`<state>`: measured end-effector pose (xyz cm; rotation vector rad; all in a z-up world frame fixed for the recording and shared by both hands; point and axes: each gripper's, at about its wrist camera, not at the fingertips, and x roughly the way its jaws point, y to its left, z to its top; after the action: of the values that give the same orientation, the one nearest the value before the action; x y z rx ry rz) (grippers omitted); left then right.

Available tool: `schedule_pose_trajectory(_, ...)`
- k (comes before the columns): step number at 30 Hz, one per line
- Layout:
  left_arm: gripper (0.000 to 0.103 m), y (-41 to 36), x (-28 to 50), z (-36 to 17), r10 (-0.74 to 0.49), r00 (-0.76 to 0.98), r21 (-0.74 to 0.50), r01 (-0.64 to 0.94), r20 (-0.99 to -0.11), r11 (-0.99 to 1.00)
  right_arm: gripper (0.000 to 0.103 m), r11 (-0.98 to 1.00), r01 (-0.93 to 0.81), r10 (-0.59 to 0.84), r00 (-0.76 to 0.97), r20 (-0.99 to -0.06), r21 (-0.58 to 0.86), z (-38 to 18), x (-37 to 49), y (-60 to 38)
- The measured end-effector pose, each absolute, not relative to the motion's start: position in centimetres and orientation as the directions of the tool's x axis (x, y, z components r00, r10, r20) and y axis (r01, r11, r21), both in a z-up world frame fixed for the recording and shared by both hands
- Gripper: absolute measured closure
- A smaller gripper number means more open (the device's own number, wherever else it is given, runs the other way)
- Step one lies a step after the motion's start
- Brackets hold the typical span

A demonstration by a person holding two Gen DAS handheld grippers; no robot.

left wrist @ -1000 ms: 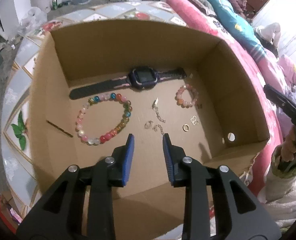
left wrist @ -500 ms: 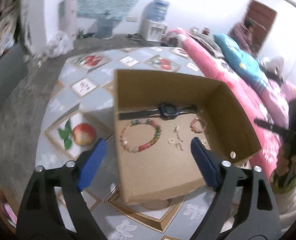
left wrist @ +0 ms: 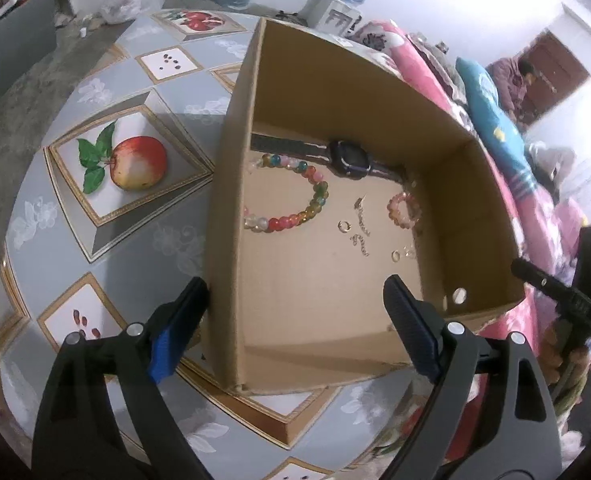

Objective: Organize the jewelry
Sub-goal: 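Withdraw both grippers from the box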

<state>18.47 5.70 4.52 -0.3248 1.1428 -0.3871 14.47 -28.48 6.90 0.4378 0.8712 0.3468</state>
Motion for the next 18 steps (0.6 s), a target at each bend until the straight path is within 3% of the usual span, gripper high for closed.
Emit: schedule_pose_trajectory(18, 0.018, 6.8, 11.8, 6.7, -0.495, 0.372, -0.464, 0.176, -0.785, 0.868, 0.04, 0.837, -0.095, 0.476, 0.61, -0.633, 0.539, 7.6, 7.9, -29.0)
